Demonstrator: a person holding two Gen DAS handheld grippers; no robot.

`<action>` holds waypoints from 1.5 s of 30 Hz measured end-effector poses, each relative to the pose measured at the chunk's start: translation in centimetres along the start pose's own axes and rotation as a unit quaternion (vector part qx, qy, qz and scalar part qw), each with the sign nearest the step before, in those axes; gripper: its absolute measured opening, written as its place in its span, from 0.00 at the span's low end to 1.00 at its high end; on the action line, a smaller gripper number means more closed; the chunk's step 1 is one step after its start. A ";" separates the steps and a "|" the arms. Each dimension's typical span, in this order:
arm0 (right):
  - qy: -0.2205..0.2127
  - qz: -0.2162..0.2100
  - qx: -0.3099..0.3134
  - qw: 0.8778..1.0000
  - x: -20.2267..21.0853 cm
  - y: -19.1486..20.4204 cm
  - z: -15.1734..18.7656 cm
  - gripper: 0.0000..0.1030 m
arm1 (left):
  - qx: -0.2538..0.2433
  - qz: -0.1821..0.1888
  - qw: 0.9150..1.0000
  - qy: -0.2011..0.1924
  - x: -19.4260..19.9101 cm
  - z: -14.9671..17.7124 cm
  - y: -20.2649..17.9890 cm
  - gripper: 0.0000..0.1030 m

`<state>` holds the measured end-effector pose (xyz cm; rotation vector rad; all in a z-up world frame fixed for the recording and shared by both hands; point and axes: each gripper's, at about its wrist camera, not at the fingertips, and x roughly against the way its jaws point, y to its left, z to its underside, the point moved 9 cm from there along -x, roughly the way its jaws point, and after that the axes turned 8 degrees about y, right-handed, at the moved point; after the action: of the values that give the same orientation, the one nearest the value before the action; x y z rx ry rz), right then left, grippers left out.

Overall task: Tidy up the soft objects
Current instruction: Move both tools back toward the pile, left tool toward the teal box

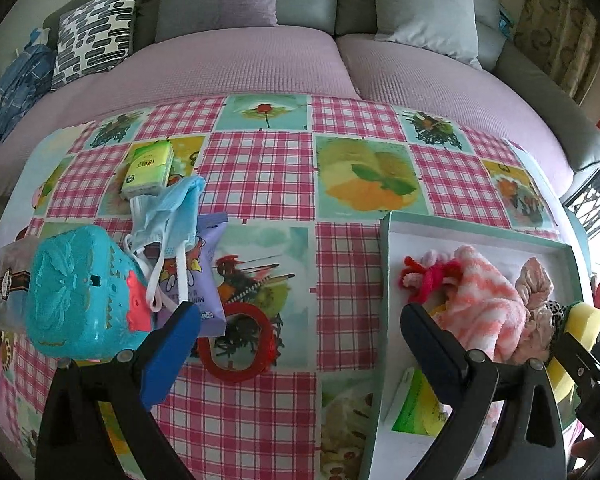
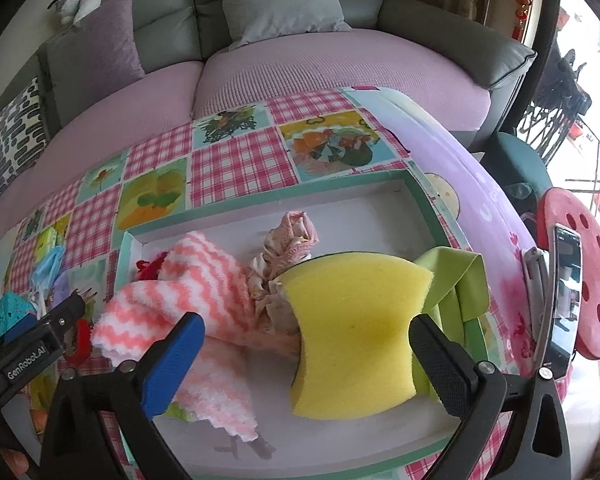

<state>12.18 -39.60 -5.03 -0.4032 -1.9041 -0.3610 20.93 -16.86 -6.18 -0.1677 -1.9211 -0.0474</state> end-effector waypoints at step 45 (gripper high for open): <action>0.021 -0.120 0.166 0.979 0.6 21.5 3.6 1.00 | 0.206 -0.026 0.977 -0.045 5.8 0.3 23.5 0.97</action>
<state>18.47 -18.72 -4.53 0.0566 -1.9316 -0.1997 21.96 7.00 -1.97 0.1624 -1.9815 0.3266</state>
